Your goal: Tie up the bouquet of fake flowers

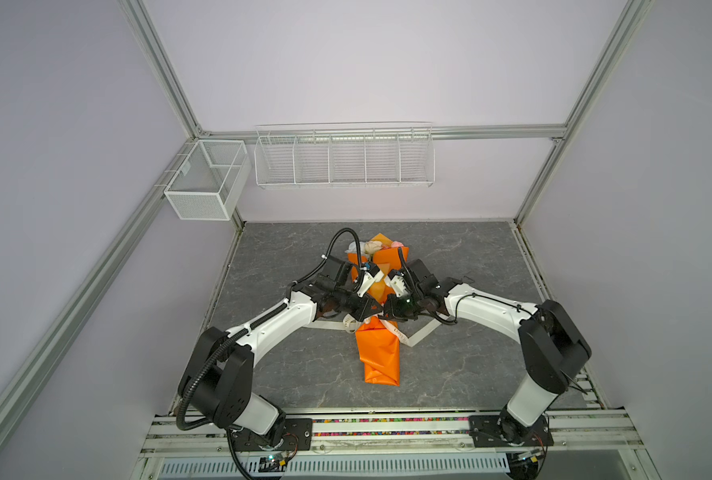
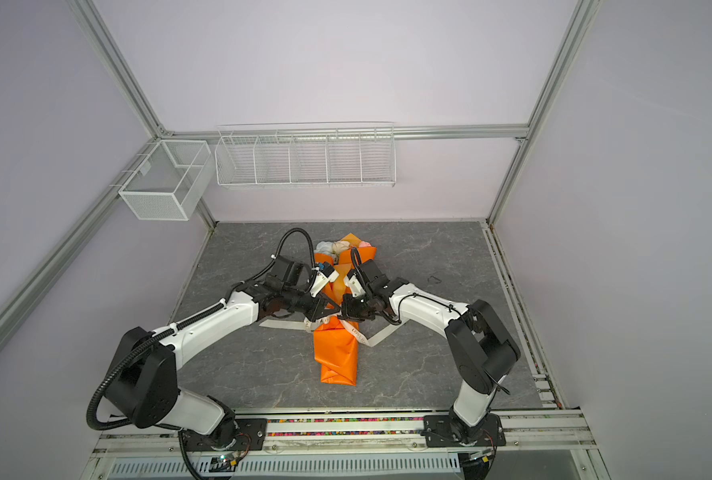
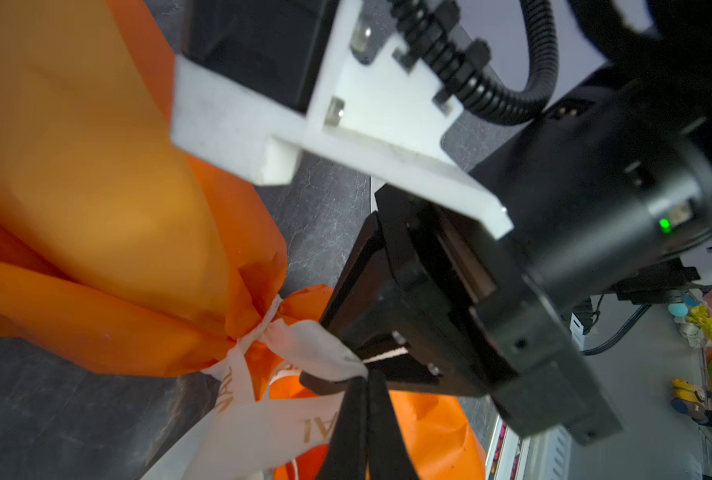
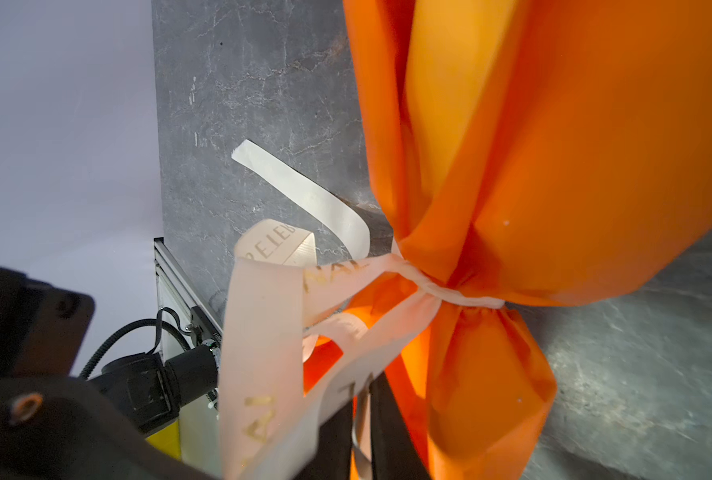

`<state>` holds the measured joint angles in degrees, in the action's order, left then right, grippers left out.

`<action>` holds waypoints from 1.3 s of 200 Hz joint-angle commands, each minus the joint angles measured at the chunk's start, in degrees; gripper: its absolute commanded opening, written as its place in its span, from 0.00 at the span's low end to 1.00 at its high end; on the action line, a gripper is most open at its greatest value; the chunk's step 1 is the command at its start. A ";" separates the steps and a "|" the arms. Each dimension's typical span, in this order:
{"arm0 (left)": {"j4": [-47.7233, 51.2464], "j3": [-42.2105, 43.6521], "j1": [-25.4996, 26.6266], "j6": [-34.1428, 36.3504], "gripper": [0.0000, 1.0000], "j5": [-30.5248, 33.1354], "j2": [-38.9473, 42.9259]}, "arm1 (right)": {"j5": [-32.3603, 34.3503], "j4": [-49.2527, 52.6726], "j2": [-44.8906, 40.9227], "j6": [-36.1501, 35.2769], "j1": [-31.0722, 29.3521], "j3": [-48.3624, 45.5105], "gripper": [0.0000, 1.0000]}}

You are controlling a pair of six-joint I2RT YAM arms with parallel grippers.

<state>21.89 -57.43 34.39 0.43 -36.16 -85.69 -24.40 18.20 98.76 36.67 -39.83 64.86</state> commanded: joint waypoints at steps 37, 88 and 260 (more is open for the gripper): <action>-2.51 3.35 -0.17 -2.51 0.00 -0.67 1.96 | -0.44 0.34 -3.58 0.52 0.46 -3.10 0.32; -3.32 2.98 -0.15 -2.62 0.00 0.48 2.75 | 2.05 2.15 -9.64 4.66 1.18 -4.32 0.41; -2.50 2.59 -0.19 -1.39 0.00 -1.02 3.16 | 1.49 -18.27 -6.81 48.77 0.28 -9.52 0.50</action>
<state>19.40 -54.11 34.39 -1.87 -36.10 -83.77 -21.41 4.27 90.35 78.30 -39.13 56.40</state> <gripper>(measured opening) 0.048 0.509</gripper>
